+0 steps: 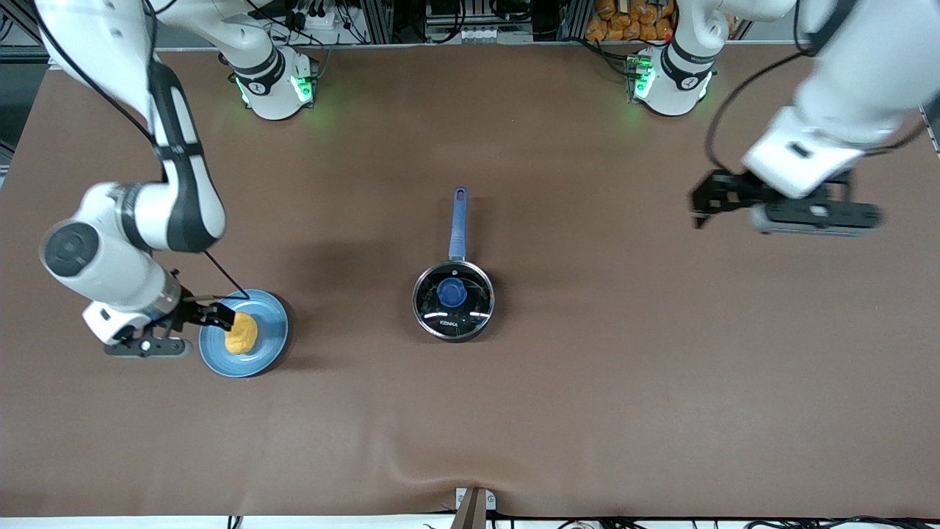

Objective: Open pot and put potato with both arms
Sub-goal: 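Reach the right gripper to the potato while the left gripper reaches the lid, then grasp the potato with the right gripper while the left gripper grasps the lid knob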

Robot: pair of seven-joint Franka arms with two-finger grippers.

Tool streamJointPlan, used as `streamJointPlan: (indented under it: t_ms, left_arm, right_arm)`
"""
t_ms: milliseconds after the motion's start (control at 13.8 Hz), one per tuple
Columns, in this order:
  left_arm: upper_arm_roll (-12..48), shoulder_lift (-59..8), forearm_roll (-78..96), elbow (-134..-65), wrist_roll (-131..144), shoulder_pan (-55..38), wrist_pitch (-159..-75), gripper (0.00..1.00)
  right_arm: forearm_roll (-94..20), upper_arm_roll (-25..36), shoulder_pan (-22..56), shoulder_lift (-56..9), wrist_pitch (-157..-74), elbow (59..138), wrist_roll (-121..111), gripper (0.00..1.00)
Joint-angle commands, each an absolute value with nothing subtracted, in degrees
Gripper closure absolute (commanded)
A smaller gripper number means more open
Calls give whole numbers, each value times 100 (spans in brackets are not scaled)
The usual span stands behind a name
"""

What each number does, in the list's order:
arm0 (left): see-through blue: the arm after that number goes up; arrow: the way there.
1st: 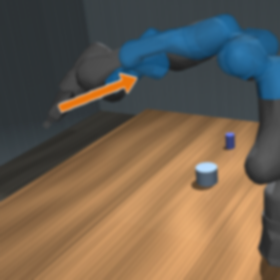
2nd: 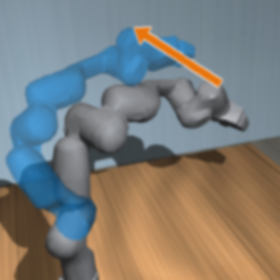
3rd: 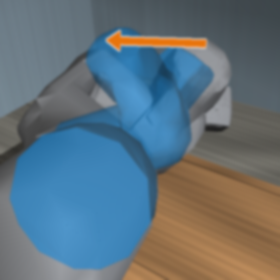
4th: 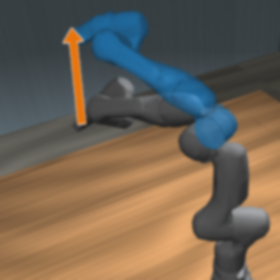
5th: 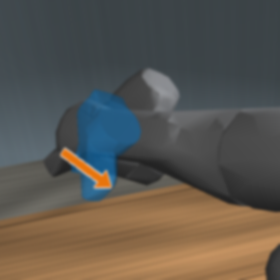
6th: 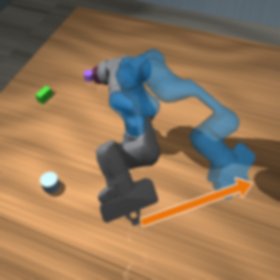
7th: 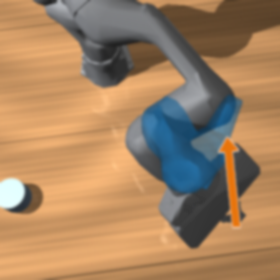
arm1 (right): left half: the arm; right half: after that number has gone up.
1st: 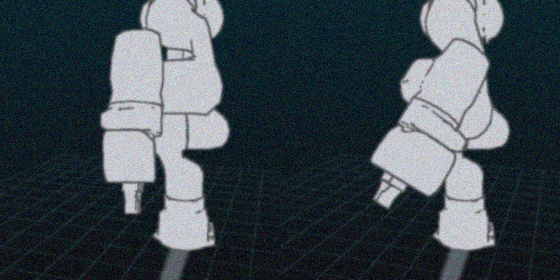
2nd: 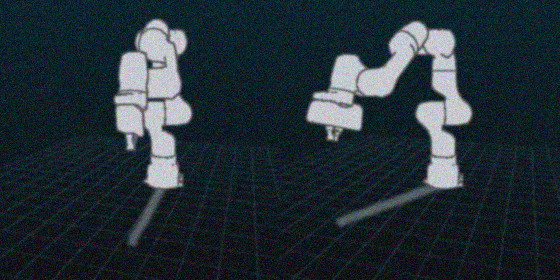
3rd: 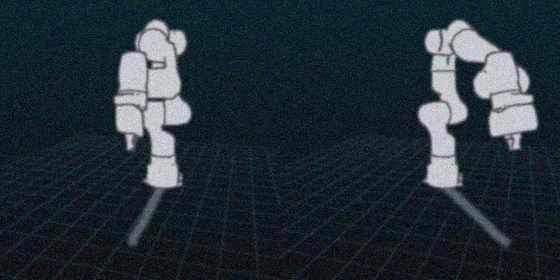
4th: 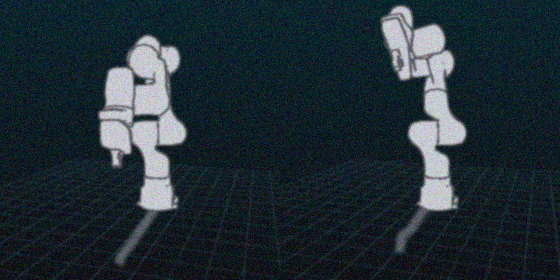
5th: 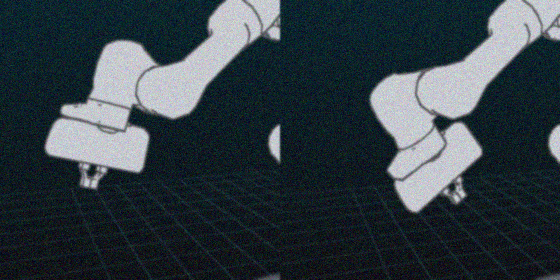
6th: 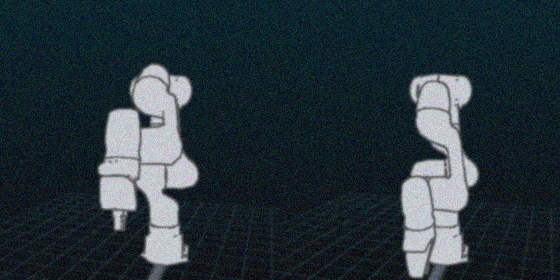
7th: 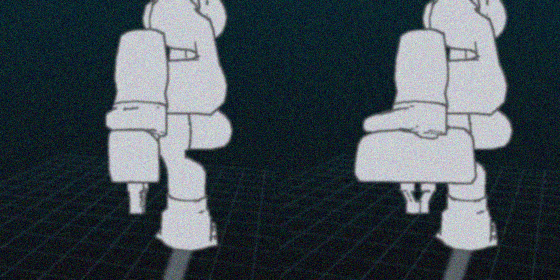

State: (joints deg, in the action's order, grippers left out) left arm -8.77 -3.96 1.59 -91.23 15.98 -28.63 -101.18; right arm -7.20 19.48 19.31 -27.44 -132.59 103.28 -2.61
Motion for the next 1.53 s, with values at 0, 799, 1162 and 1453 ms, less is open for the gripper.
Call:
streamJointPlan:
  t_ms: [0, 799, 1162, 1453]
  left_arm:
    - [-747, -737, 736, -9044, 2317, -3136, -10526, 0]
    - [-1239, -2917, 835, -8104, 3566, -4904, -12812, 0]
    - [-1423, -3927, 835, -7419, 4455, -5378, -12929, 0]
    - [-1617, -4420, 835, -7189, 4755, -5590, -13226, 0]
  right_arm:
    - [-984, 1925, 1898, -3022, -13411, 10230, -272, 0]
    - [-1345, 1758, 1828, -3700, -14335, 10415, -281, 0]
    - [-1345, 1758, 1828, -3700, -14317, 10406, -465, 87]
    - [-1345, 1758, 1837, -3683, -14265, 10336, -571, 100]
